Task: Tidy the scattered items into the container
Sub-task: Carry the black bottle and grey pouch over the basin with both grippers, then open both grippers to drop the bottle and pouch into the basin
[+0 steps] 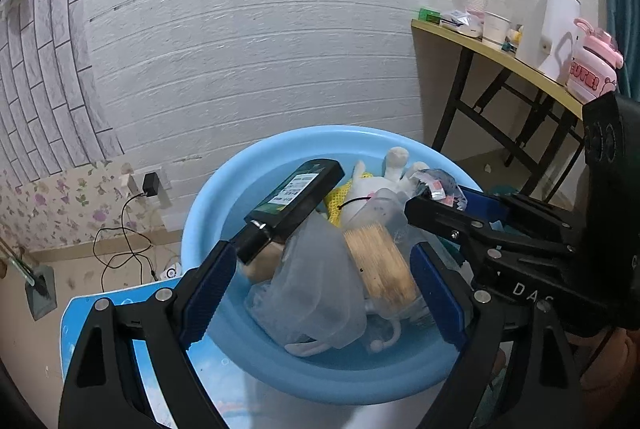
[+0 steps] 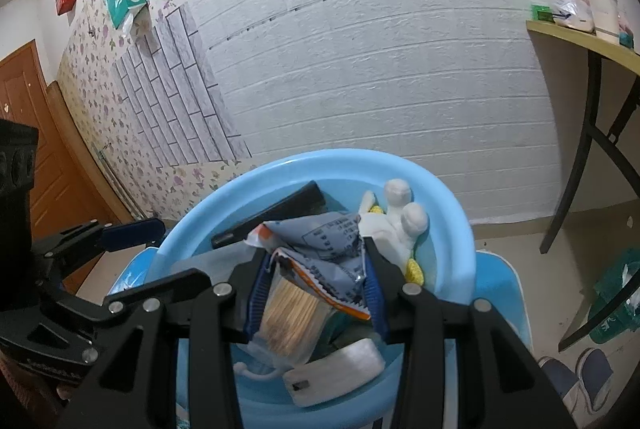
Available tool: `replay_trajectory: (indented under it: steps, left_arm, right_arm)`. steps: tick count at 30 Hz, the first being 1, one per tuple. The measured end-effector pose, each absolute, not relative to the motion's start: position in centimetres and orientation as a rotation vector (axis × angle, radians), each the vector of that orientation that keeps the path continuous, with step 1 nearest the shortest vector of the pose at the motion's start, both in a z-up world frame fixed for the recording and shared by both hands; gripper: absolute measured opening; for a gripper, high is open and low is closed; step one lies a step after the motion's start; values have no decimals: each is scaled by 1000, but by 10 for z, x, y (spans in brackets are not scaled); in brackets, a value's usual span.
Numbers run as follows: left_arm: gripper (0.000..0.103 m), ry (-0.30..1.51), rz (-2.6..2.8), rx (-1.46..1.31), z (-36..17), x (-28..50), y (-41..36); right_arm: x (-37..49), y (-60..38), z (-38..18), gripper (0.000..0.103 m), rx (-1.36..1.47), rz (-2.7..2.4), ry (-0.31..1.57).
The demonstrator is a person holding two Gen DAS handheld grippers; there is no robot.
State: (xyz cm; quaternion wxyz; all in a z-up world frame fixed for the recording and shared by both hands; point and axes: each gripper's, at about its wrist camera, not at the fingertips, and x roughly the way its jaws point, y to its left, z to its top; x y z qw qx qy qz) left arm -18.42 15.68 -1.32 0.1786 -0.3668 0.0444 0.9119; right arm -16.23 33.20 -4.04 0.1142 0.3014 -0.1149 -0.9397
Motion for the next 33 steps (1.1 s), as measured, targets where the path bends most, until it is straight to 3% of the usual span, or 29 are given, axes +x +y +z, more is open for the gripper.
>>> replay_trajectory:
  steps: [12, 19, 29, 33]
  left_arm:
    - [89, 76, 2603, -1063, -18, -184, 140]
    - [89, 65, 2614, -1071, -19, -182, 133]
    - [90, 51, 2629, -1064, -11, -170, 124]
    - [90, 51, 2637, -1061, -5, -162, 123]
  right_arm:
    - [-173, 314, -38, 46, 894, -2711, -290]
    - [-177, 312, -43, 71, 952, -2714, -293]
    - [-166, 311, -37, 71, 987, -2781, -258]
    - [-157, 322, -33, 71, 993, -2792, -327]
